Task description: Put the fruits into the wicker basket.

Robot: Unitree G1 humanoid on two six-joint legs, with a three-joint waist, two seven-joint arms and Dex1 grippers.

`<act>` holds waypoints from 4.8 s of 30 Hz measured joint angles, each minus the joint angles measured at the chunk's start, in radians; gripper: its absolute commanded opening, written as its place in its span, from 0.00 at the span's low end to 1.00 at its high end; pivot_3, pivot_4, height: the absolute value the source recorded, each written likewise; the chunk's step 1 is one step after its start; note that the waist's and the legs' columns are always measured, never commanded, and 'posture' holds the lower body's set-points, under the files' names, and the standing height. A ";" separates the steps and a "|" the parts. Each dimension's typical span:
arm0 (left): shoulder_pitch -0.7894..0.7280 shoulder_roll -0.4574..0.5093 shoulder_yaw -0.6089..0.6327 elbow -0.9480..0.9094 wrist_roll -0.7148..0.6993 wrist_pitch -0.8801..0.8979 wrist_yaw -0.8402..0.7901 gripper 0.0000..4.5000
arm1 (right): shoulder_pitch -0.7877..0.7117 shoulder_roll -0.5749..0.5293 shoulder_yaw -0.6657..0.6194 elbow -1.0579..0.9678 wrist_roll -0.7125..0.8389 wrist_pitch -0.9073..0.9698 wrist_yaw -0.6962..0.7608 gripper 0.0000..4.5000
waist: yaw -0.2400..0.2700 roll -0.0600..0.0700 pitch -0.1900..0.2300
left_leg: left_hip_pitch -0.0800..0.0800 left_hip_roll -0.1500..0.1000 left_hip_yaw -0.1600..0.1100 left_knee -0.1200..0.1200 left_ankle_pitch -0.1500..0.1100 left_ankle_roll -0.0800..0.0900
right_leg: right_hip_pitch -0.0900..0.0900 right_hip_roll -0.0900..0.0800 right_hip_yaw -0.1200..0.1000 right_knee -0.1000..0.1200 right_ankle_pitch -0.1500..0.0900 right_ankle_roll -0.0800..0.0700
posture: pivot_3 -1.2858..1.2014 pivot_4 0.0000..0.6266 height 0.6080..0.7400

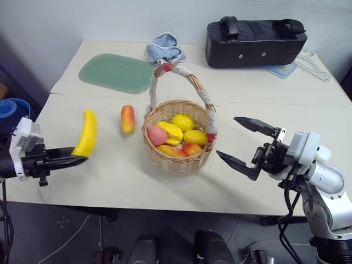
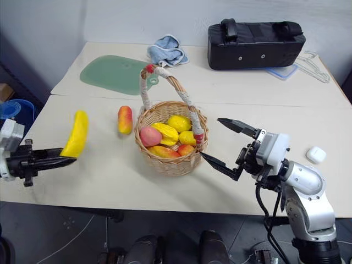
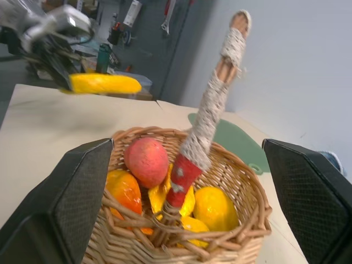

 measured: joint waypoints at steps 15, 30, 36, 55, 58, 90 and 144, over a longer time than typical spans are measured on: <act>-0.758 -0.261 -0.628 -0.051 0.125 0.195 0.136 0.18 | -0.087 -0.054 -0.094 -0.089 0.112 0.154 -0.136 1.00 | -0.002 0.001 0.001 | 0.000 -0.004 0.003 0.000 0.002 0.001 | -0.001 0.003 0.003 0.000 0.002 0.000 | 0.52 0.24 1.00; -0.653 -0.200 -0.472 0.089 0.168 0.013 -0.010 0.78 | -0.006 -0.054 -0.103 -0.204 0.137 0.211 -0.197 1.00 | -0.007 0.001 0.002 | 0.000 -0.003 0.002 0.002 0.002 0.001 | -0.001 0.003 0.003 0.000 0.002 0.000 | 0.52 0.24 1.00; -0.291 -0.129 -0.129 0.103 0.106 -0.015 0.028 0.78 | -0.041 -0.054 -0.044 -0.173 0.145 0.182 -0.072 1.00 | -0.006 0.001 0.002 | 0.000 -0.003 0.002 0.002 0.001 0.003 | 0.000 0.002 0.003 0.000 0.002 0.000 | 0.52 0.24 1.00; -0.069 -0.129 0.204 0.363 0.091 0.217 0.463 0.99 | -0.281 -0.156 -0.073 -0.069 0.263 0.320 -0.076 1.00 | 0.024 -0.010 0.002 | 0.001 0.001 0.000 0.001 -0.002 0.002 | 0.000 -0.002 -0.001 0.000 0.008 0.003 | 0.52 0.24 1.00; -0.271 -0.176 0.090 0.293 0.069 0.335 0.530 0.99 | -0.276 -0.157 -0.076 -0.067 0.259 0.320 -0.076 1.00 | 0.023 -0.010 0.002 | 0.001 -0.002 0.002 0.001 -0.001 0.003 | 0.000 -0.001 -0.002 0.000 0.011 0.004 | 0.52 0.24 1.00; -0.904 -0.510 -0.430 0.822 0.466 0.143 0.646 0.44 | -0.197 -0.108 -0.071 -0.227 0.272 0.399 -0.288 1.00 | 0.016 -0.011 0.003 | -0.005 -0.003 0.011 0.009 0.000 0.005 | -0.003 0.001 -0.006 -0.003 0.016 0.006 | 0.52 0.24 1.00; -0.292 -0.217 -0.068 -0.021 -0.041 -0.070 0.032 0.98 | -0.241 0.037 0.198 0.000 0.074 0.488 -0.302 0.34 | -0.004 -0.005 0.006 | -0.016 -0.004 0.000 0.016 0.001 0.009 | -0.006 0.002 -0.004 -0.004 0.019 0.005 | 0.52 0.24 1.00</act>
